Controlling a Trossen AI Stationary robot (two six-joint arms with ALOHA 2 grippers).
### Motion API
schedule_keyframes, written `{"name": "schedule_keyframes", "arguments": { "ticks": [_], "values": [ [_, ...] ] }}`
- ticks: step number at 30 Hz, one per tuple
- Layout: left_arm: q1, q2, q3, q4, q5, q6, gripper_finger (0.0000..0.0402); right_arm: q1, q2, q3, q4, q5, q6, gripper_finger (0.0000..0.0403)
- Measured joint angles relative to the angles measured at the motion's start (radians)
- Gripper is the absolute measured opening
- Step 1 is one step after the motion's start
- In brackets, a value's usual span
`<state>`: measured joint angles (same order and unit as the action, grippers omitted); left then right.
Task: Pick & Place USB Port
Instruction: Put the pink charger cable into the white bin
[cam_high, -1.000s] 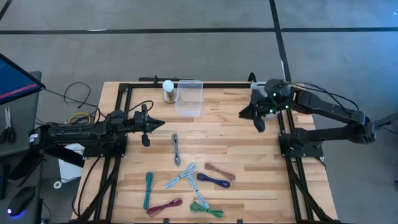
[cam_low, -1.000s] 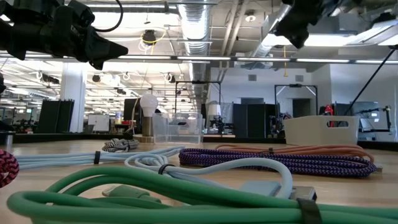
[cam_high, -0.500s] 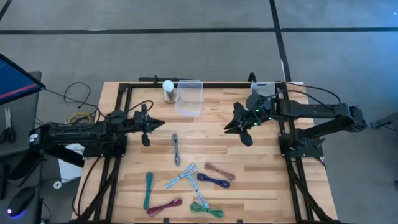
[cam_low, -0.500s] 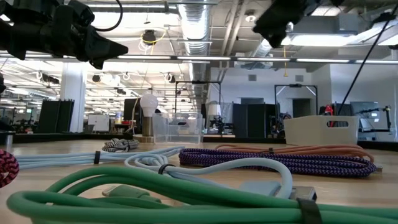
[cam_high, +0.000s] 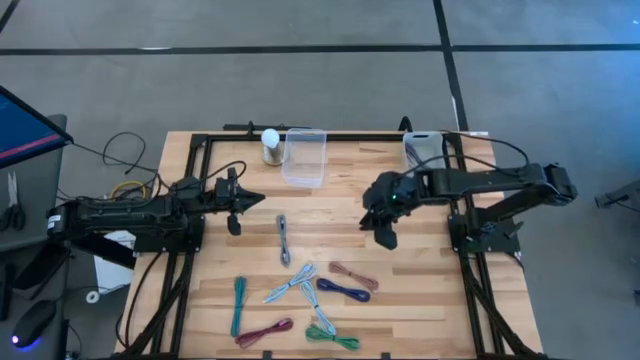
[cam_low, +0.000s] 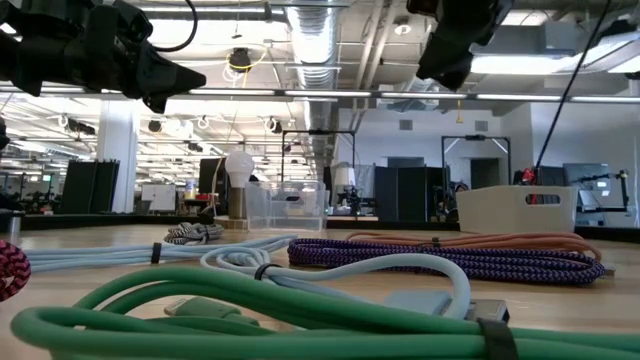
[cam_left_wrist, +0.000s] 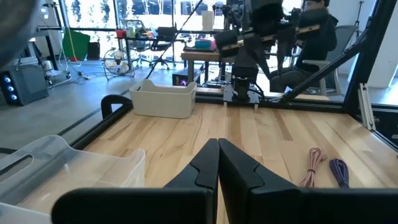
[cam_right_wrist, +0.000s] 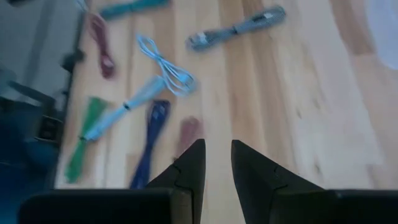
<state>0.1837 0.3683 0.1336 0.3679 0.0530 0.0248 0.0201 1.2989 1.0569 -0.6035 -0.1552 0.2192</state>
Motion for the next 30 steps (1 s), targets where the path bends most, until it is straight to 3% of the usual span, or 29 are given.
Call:
{"name": "schedule_keyframes", "arguments": {
  "ticks": [4, 11, 30],
  "values": [
    [0.0, 0.0, 0.0, 0.0, 0.0, -0.004, 0.001, 0.054, 0.061, 0.094, -0.122, 0.07, 0.02, 0.0071],
    [0.0, 0.001, 0.0, 0.0, 0.0, -0.007, 0.001, 0.116, 0.159, 0.161, -0.155, 0.029, 0.065, 0.0071],
    [0.0, 0.001, 0.0, 0.0, 0.0, -0.007, 0.001, 0.217, 0.464, 0.169, -0.166, -0.002, 0.379, 0.007]
  ]
}}
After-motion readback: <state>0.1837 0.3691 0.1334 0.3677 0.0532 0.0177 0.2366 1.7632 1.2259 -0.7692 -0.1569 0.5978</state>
